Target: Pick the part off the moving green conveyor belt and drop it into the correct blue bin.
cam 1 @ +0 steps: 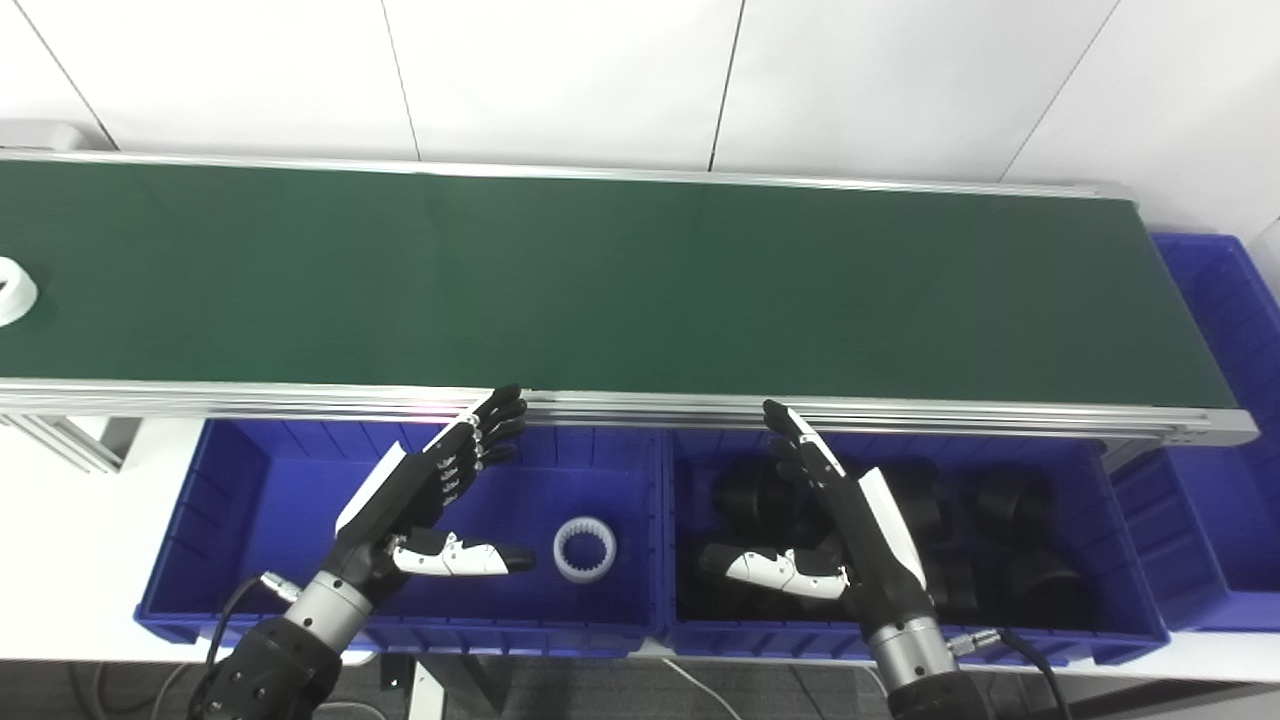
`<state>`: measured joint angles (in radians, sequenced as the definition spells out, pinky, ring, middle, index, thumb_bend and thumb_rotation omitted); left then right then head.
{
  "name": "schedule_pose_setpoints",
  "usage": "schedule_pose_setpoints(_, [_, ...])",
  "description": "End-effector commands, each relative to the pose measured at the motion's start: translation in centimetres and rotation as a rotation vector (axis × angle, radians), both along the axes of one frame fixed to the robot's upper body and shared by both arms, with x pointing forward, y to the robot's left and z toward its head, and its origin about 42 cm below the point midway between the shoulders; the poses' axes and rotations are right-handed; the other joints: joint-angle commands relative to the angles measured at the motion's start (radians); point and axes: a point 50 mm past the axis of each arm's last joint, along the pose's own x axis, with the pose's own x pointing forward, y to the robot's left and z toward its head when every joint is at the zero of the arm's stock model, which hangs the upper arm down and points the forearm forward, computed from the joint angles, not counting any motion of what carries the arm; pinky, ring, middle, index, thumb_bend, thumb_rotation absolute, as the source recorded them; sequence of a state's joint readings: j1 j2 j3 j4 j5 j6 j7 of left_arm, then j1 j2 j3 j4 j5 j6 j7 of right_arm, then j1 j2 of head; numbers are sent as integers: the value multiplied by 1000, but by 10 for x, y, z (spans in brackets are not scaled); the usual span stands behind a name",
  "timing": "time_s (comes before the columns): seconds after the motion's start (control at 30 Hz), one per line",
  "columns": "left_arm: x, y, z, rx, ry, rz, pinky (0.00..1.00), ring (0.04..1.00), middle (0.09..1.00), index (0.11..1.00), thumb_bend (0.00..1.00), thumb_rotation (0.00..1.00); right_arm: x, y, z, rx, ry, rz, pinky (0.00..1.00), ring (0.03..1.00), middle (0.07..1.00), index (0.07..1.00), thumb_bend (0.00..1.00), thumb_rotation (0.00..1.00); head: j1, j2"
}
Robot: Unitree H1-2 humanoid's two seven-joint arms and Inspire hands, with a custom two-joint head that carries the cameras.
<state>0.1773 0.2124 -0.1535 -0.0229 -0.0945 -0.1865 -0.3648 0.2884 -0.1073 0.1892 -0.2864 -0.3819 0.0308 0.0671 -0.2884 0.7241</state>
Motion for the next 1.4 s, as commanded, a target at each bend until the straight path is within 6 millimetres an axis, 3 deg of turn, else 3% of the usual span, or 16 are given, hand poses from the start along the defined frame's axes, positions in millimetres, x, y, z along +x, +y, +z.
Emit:
schedule_pose_setpoints(0.0, [3,-4,8,-8,-62,-4,893,927,951,961,895,210,1,2,8,19,-78,16,827,884,927,939,824,363,3,-4])
schedule_pose_setpoints(0.4, [3,-7,5,23,-67,-7,873,925,954,961,882,220,1,1,3,20,-56,17,827,891,931,941,834,369,15,-24])
schedule_pose_setpoints(0.53, [2,-10,1,27,-73,-9,860,920,952,959,877,217,-1,-3,0,8,-57,20,826,891,928,942,830,375,102,-55])
schedule_pose_setpoints(0.57, [1,-12,0,25,-73,-10,856,917,950,957,882,214,-2,-6,-2,7,-57,21,824,891,926,942,832,380,168,-77])
schedule_pose_setpoints(0.6, [0,-14,-1,23,-73,-10,855,916,949,955,885,210,-2,-8,-3,6,-58,22,823,891,925,942,833,383,180,-81])
schedule_pose_setpoints(0.63, [-1,-18,-3,21,-70,-10,854,915,948,953,886,208,-4,-12,-4,3,-60,22,823,892,925,942,833,385,243,-105])
schedule_pose_setpoints(0.67, [-2,-20,-5,20,-68,-9,856,911,941,945,894,196,-5,-14,-4,1,-61,22,817,888,922,939,823,373,243,-105])
schedule_pose_setpoints(0.7, [-2,-23,-6,16,-62,-8,857,910,936,939,899,189,-6,-18,-4,-3,-63,21,814,886,920,938,817,365,297,-129])
schedule_pose_setpoints(0.9, [-3,-37,-14,14,-67,-16,850,901,926,924,944,203,-8,-32,-7,-18,-79,19,793,870,909,926,795,310,403,-189])
schedule_pose_setpoints(1.23, [1,-45,-24,21,-84,-1,795,870,904,892,979,174,-8,-39,-16,-27,-61,12,801,876,897,930,773,266,424,-246])
schedule_pose_setpoints(1.37, [5,-47,-28,16,-89,-2,790,868,900,887,983,162,-6,-41,-20,-20,-60,9,796,877,897,926,775,234,418,-252])
